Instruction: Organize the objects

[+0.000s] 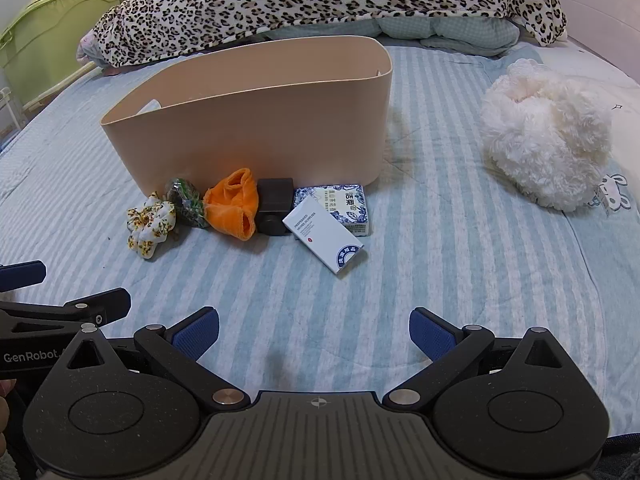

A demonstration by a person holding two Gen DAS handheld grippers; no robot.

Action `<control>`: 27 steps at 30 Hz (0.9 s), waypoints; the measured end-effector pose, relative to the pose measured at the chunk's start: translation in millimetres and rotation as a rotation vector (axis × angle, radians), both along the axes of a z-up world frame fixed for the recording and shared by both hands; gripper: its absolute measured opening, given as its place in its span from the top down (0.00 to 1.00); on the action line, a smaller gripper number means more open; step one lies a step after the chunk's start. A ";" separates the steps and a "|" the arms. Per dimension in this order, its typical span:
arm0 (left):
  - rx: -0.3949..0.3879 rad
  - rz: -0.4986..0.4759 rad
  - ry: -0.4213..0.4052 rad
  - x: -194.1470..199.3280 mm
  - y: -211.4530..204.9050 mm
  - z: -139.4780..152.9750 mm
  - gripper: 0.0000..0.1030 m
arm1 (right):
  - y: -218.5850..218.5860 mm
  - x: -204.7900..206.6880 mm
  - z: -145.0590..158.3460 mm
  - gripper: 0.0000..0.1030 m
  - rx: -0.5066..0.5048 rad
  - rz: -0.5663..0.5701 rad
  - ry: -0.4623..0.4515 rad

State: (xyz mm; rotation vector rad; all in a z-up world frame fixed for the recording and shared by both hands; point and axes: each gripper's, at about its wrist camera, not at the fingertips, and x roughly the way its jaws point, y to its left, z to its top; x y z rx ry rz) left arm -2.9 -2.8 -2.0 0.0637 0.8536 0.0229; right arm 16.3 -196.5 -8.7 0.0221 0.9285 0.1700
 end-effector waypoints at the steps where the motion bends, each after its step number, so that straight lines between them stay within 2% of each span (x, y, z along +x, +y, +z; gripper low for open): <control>1: 0.002 -0.001 0.000 -0.3 -0.1 -0.1 0.00 | 0.0 0.0 -0.1 0.00 0.000 0.000 0.000; 27: 0.000 -0.003 -0.004 0.0 -0.7 -0.1 0.00 | 0.5 1.4 -1.2 0.00 -0.006 0.002 0.004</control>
